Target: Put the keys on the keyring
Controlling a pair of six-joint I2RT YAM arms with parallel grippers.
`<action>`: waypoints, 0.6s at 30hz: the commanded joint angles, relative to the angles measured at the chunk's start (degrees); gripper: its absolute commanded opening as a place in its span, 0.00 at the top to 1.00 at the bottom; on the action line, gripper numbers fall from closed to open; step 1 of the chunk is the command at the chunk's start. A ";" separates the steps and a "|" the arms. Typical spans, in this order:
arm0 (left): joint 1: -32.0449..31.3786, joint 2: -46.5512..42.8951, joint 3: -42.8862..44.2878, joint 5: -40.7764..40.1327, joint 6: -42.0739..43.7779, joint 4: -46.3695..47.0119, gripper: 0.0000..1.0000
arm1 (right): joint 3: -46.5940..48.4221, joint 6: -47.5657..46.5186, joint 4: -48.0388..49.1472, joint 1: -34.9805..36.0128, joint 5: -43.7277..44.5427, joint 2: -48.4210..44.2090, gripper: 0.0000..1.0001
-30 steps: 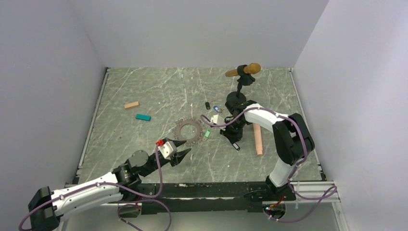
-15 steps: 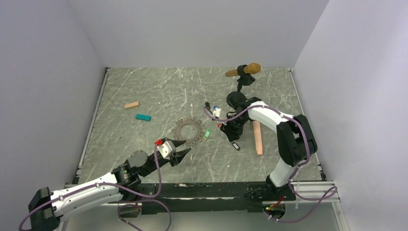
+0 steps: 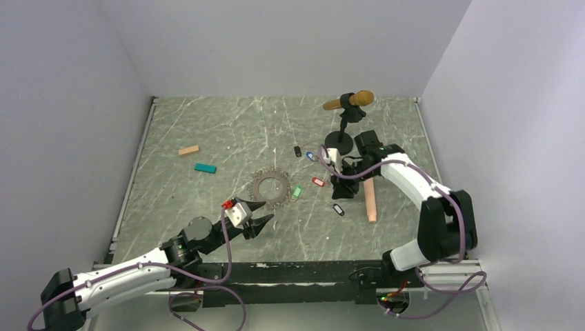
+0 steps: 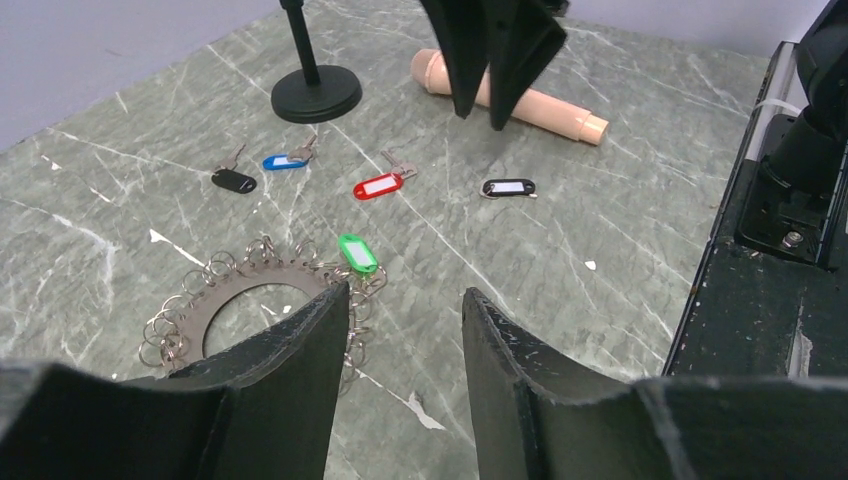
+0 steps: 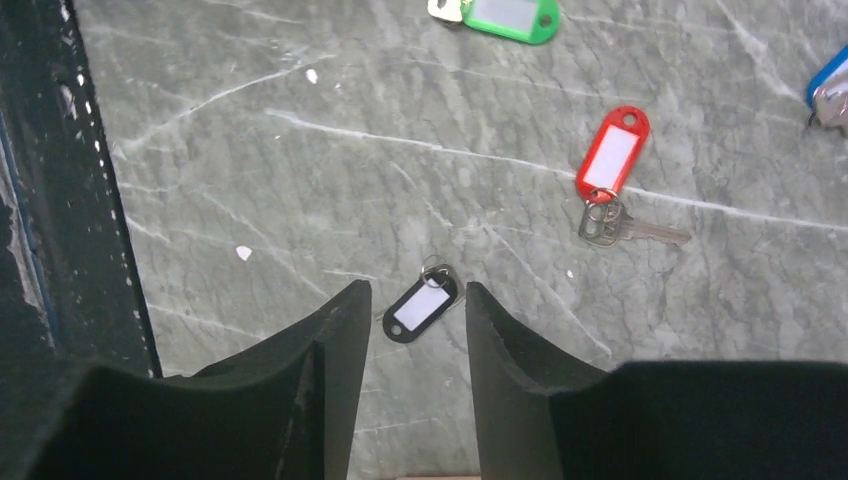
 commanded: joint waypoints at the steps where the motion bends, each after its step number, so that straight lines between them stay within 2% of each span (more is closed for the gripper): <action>1: 0.22 -1.17 -0.36 -1.38 -1.18 2.18 0.48 | -6.41 -10.75 4.97 -1.39 -7.33 -7.03 0.53; 4: 0.20 -1.75 -0.58 -1.81 -1.22 2.00 0.46 | -10.28 -16.13 6.13 -1.61 -4.38 -8.07 0.49; 10: 0.26 -2.94 -1.08 -2.14 -1.18 1.39 0.45 | -13.59 -19.63 9.42 -1.97 1.62 -6.80 0.48; 18: 0.26 -2.49 -1.62 -1.99 -1.20 2.32 0.45 | -13.98 -21.80 10.78 -1.91 2.76 -4.12 0.55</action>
